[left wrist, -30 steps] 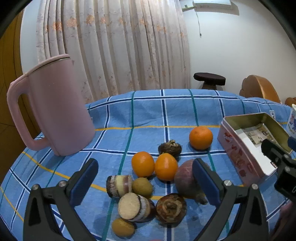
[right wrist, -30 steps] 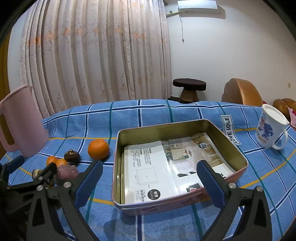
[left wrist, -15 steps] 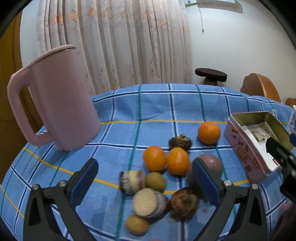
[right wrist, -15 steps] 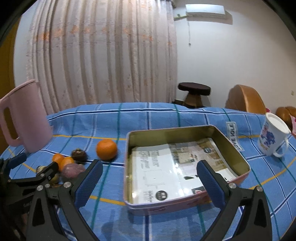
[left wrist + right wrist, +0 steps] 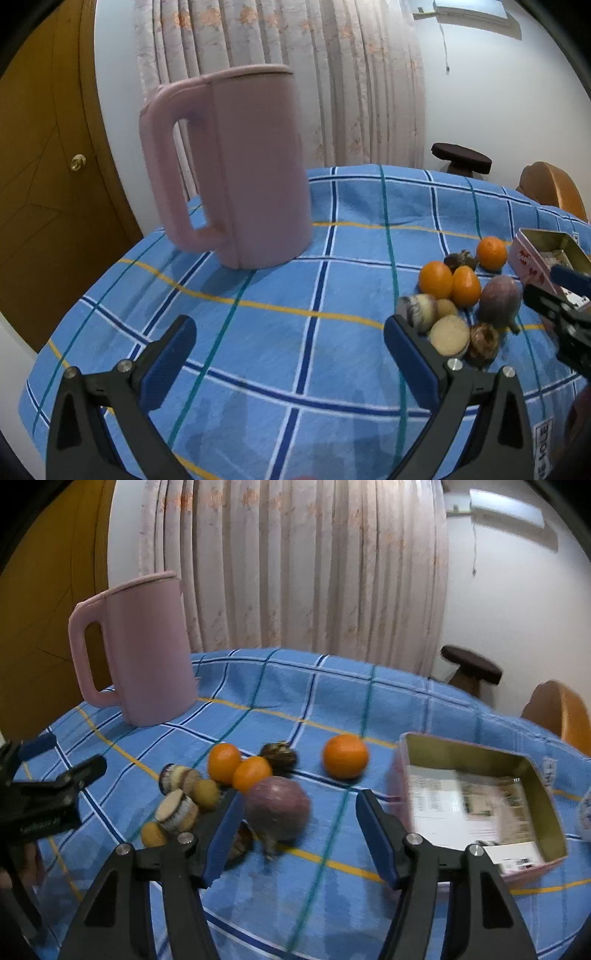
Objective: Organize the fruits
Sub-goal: 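Grasp the purple round root with the right gripper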
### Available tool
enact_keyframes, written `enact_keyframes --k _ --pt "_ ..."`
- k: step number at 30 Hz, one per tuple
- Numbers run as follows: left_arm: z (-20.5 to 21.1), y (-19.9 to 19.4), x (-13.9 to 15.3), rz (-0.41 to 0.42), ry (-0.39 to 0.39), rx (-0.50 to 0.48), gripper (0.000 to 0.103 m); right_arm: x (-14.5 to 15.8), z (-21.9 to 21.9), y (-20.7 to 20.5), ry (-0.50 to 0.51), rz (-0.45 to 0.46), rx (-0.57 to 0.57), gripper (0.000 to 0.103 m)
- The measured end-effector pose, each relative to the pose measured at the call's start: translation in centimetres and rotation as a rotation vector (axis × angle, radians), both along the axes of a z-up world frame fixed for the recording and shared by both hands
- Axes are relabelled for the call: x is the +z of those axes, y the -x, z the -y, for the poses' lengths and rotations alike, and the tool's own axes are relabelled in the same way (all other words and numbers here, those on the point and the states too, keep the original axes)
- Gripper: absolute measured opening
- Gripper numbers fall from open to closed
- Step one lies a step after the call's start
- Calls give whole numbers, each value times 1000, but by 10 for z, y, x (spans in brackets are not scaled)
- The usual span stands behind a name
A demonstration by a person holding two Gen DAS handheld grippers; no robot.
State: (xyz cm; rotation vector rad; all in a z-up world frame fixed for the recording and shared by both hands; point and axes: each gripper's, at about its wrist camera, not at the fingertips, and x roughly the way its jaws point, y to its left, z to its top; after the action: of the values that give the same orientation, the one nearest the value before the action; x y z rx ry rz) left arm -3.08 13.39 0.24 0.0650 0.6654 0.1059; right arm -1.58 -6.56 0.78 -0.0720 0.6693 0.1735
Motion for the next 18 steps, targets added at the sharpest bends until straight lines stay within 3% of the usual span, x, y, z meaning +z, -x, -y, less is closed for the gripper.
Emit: enact_keyframes --k 6,11,12,13,14,18 --pt "12 4 -7 -32 -7 -81 103 -24 -9 -29 -23 -122 14 65" --pt "35 8 -13 -73 -37 -215 103 -40 -10 -45 -64 -203 14 65" --pt "40 8 -15 -90 -50 -238 103 -41 -8 -47 -85 -218 18 64" --pt "44 8 -17 -101 -59 -250 103 -42 -6 -49 -104 -232 24 55" --pt "47 8 -19 -111 -66 -263 103 -42 -5 -50 -116 -240 30 54" --pt "56 5 -23 -157 -5 -352 100 -41 -2 -44 -115 -243 52 54"
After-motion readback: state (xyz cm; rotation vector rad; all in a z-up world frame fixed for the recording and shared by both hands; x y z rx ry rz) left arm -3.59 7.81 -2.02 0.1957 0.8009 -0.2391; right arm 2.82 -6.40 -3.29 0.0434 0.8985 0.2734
